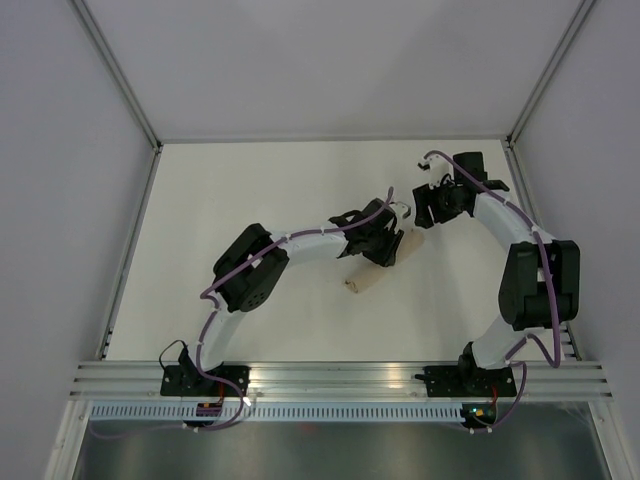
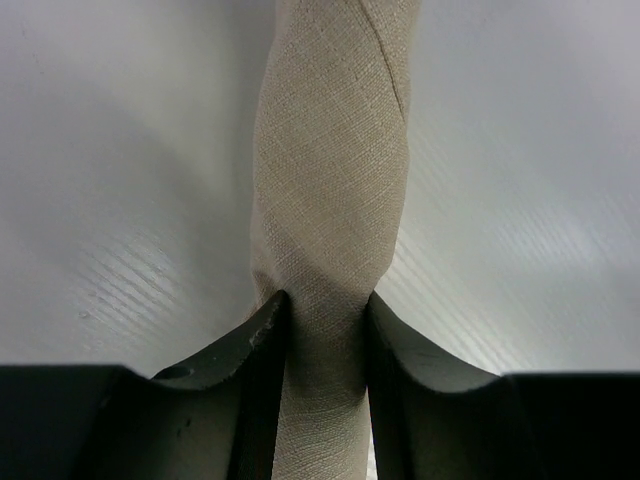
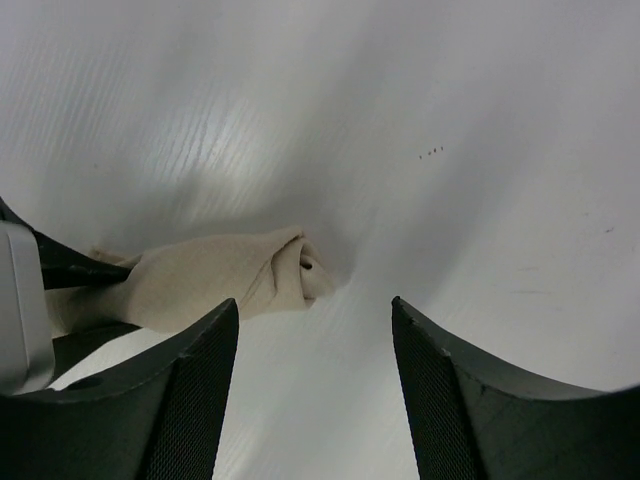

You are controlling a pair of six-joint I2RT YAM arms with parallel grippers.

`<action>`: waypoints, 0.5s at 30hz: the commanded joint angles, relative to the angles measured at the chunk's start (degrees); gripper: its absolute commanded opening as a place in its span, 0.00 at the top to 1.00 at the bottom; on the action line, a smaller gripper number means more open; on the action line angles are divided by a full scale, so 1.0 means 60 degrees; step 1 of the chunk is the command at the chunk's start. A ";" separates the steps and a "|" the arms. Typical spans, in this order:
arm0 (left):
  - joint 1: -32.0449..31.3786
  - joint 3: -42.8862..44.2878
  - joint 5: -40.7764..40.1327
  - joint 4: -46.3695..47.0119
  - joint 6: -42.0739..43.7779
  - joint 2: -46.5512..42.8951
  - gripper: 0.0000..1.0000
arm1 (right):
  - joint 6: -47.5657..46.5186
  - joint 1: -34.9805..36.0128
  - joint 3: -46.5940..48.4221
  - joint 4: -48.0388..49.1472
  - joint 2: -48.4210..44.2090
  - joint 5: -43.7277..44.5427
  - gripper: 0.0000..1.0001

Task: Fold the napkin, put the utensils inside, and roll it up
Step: Roll the napkin with the utensil

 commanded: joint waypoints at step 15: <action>-0.0030 -0.0492 -0.0742 0.0575 -0.4243 0.0450 0.54 | -0.0190 -0.0033 -0.0240 -0.1449 0.1012 -0.0370 0.61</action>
